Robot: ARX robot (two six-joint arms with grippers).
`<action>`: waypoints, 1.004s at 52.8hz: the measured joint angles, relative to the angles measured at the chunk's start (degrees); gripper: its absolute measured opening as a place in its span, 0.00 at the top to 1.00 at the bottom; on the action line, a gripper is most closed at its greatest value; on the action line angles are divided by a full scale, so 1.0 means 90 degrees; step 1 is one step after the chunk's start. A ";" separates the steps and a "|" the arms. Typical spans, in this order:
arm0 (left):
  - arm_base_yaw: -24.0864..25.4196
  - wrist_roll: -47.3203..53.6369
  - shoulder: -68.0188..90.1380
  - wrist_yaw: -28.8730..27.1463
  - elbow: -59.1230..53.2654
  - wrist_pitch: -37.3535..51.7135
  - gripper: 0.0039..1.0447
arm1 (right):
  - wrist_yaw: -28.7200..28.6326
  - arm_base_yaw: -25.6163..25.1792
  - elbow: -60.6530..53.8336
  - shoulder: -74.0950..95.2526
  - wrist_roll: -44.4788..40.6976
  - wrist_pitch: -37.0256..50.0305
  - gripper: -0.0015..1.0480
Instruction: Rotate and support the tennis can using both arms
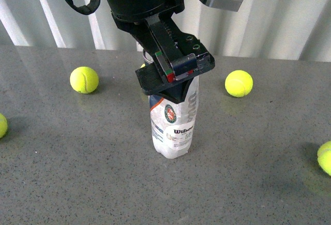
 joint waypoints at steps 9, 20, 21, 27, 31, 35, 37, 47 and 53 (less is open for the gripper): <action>0.0080 -0.0561 -0.0335 0.0185 -0.0199 0.0374 0.06 | 0.0000 0.0000 0.0000 0.0000 0.0000 0.0000 0.07; 0.0787 -0.3606 -0.1736 0.0636 -0.1047 0.2567 0.06 | 0.0005 0.0000 0.0000 0.0000 0.0000 0.0000 0.07; 0.0838 -0.4041 -0.1904 0.0571 -0.1183 0.2749 0.06 | 0.0005 0.0000 0.0000 0.0000 0.0000 0.0000 0.07; 0.0996 -0.5197 -0.2336 0.0512 -0.1382 0.2973 0.06 | -0.0002 0.0000 0.0000 0.0000 -0.0002 0.0000 0.07; 0.1022 -0.5603 -0.2387 0.0510 -0.1399 0.2982 0.06 | -0.0015 0.0000 0.0000 0.0000 -0.0002 0.0000 0.07; 0.1008 -0.5790 -0.2312 0.0522 -0.1462 0.2982 0.06 | -0.0012 0.0000 0.0000 0.0000 -0.0002 0.0000 0.07; 0.0935 -0.5719 -0.2307 0.0175 -0.1649 0.3305 0.08 | -0.0010 0.0000 0.0000 0.0000 0.0000 0.0000 0.07; 0.1076 -0.4855 -0.3344 -0.2382 -0.4442 0.7956 0.37 | 0.0012 0.0000 0.0000 0.0000 0.0000 0.0000 0.07; 0.1474 -0.4711 -0.4129 -0.2261 -0.5746 0.9170 0.56 | 0.0005 0.0000 0.0000 0.0000 0.0000 0.0000 0.07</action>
